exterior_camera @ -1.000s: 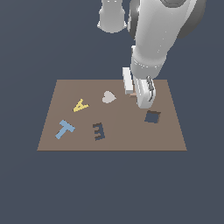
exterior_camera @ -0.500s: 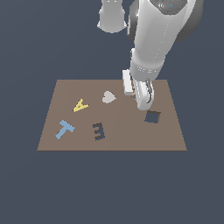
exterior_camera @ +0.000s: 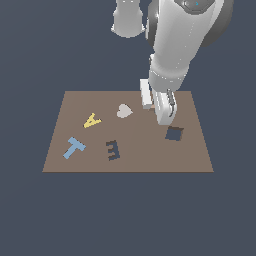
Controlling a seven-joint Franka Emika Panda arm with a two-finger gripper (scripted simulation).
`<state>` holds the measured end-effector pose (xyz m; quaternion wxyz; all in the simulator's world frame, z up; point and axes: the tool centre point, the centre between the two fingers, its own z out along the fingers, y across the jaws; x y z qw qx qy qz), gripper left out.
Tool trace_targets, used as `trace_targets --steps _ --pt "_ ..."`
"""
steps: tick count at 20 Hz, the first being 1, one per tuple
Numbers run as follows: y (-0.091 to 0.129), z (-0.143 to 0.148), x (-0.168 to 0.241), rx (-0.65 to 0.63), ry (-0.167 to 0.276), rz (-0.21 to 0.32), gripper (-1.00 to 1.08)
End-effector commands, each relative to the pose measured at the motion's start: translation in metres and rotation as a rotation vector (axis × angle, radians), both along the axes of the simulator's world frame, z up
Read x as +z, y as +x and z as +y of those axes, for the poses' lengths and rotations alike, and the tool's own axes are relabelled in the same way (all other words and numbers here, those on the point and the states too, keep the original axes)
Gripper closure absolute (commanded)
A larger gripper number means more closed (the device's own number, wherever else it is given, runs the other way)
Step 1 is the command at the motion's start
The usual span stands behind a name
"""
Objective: Insert a designated object into the corresponding slot on a board.
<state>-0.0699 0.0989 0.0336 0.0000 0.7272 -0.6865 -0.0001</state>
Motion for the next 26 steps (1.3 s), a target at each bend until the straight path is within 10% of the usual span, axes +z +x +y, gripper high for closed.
trace_targets --steps 1,26 --pt "0.000 0.000 0.000 0.000 0.000 0.000 1.08" --pt "0.004 -0.051 0.002 0.375 0.000 -0.001 1.08"
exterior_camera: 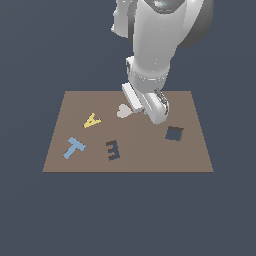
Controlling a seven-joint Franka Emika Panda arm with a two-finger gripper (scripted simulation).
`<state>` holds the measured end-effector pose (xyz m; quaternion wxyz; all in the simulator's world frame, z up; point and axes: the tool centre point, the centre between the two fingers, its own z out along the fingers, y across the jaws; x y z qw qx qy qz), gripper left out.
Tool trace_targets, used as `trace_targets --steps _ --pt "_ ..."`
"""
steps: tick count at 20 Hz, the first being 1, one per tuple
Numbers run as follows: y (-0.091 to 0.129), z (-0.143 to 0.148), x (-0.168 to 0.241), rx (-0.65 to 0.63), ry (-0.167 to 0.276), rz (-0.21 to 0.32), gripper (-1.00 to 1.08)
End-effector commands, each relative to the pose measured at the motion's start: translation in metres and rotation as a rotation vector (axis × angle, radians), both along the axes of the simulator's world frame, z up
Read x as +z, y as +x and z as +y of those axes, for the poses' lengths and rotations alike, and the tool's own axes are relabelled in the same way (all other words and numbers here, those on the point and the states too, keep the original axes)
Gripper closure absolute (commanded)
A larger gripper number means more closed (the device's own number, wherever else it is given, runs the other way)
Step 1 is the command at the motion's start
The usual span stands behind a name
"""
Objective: Insert a designated object into the corresponding slot on a board.
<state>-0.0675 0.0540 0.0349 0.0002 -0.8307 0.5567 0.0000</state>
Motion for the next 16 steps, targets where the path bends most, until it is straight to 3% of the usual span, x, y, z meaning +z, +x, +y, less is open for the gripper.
trace_targets --steps 1,16 --pt "0.003 -0.010 0.000 0.074 0.000 -0.001 1.08" --pt "0.040 -0.070 0.002 0.584 0.000 -0.001 1.08"
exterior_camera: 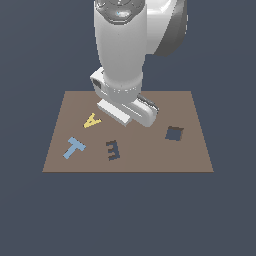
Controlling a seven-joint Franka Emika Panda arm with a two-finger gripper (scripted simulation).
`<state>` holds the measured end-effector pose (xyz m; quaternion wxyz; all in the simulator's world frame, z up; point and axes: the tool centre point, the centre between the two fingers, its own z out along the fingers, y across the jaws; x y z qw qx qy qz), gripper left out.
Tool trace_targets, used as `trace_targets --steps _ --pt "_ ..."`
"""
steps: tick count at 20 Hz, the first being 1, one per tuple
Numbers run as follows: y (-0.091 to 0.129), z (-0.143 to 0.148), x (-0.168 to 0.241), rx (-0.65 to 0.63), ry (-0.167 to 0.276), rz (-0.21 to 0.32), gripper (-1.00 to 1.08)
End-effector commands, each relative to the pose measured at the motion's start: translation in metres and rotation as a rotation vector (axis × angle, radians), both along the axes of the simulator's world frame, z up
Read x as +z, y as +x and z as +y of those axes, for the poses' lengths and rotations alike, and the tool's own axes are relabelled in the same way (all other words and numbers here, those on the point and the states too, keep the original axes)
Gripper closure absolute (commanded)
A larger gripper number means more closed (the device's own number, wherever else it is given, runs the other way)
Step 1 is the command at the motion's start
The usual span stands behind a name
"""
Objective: Insert a designated object into the corresponding slot on a board.
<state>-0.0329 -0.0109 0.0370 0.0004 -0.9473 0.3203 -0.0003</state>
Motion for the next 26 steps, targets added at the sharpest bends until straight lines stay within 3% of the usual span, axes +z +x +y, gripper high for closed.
trace_targets --steps 1,15,26 --pt "0.009 -0.009 0.001 0.091 0.000 0.000 1.08" --pt "0.072 -0.039 0.002 0.590 0.000 -0.001 1.08" --pt "0.107 -0.039 0.003 0.839 0.000 0.000 1.08"
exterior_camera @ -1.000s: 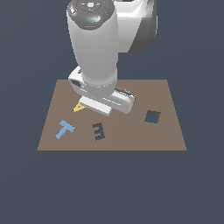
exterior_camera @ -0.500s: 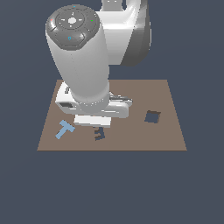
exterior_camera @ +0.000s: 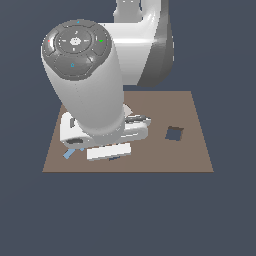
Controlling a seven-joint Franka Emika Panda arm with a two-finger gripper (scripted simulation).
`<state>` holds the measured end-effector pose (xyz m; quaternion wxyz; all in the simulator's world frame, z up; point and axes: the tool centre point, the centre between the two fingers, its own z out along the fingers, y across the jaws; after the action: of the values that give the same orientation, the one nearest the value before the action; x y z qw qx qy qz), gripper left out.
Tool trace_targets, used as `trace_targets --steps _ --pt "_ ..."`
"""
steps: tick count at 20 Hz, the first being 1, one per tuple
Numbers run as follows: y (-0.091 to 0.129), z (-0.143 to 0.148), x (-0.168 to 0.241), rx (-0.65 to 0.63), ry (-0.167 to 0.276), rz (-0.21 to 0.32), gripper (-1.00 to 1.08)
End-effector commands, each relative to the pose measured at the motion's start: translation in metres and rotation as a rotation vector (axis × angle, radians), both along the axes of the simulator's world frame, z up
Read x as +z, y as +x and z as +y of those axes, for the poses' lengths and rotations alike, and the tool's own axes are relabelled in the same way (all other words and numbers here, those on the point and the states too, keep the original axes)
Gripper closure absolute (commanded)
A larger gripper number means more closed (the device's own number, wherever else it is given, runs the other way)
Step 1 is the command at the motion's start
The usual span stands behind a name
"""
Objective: Insert a designated object into the corresponding slot on a board.
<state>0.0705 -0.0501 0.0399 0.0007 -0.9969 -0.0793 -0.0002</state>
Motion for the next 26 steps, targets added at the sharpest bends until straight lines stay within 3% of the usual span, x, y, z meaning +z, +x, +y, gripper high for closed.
trace_targets --steps 1,18,19,26 --pt "0.006 0.001 0.000 0.042 0.000 0.000 1.08" --pt "0.015 0.004 -0.010 0.103 -0.001 0.000 1.08" --pt "0.015 0.004 -0.010 0.103 -0.001 0.000 -0.92" --pt "0.015 0.004 -0.010 0.103 -0.001 0.000 -0.92"
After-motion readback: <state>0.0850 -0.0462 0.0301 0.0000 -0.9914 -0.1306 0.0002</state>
